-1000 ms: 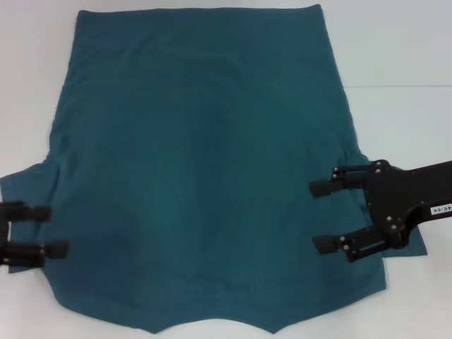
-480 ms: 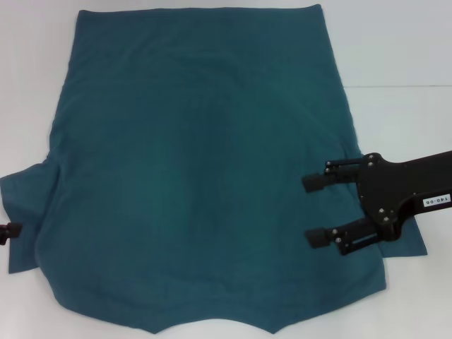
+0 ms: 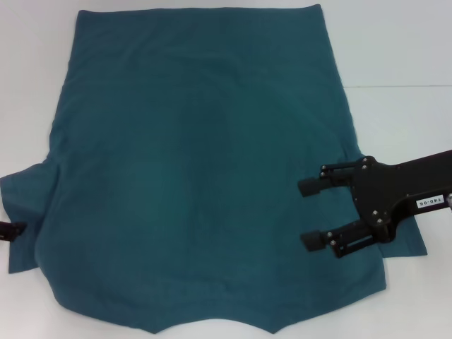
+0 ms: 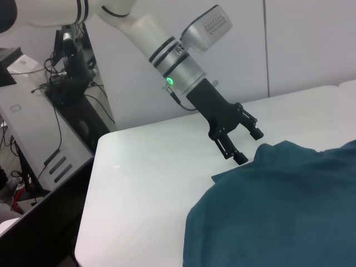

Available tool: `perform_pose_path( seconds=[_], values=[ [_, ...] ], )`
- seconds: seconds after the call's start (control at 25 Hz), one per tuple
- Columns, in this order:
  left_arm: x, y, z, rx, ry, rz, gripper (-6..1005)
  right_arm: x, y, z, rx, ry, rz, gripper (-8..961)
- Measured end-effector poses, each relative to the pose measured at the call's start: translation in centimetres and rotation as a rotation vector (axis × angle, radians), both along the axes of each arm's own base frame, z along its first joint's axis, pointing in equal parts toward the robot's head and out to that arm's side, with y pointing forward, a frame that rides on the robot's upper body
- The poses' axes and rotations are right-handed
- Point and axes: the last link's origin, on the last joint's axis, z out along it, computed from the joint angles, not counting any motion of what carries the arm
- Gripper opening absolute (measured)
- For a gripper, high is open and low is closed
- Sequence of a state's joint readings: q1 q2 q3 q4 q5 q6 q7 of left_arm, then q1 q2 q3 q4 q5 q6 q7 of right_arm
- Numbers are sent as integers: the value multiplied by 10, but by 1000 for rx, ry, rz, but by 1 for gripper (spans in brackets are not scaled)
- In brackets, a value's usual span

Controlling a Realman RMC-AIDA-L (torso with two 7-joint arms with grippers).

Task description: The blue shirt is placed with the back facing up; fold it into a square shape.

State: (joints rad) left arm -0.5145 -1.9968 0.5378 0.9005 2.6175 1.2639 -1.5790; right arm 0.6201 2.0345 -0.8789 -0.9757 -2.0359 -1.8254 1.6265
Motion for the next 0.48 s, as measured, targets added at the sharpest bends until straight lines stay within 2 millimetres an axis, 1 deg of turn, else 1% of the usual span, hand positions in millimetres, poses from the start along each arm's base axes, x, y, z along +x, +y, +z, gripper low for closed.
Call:
perform_pose_path(
  seconds=[0.2,0.48],
  values=[
    [-1,7,-8,1,69,5,935,0,0,-1,-1,0,0,946],
    [2,10,-7,13,85,-3,874,-1,1,-1,4,0,0,945]
  ],
)
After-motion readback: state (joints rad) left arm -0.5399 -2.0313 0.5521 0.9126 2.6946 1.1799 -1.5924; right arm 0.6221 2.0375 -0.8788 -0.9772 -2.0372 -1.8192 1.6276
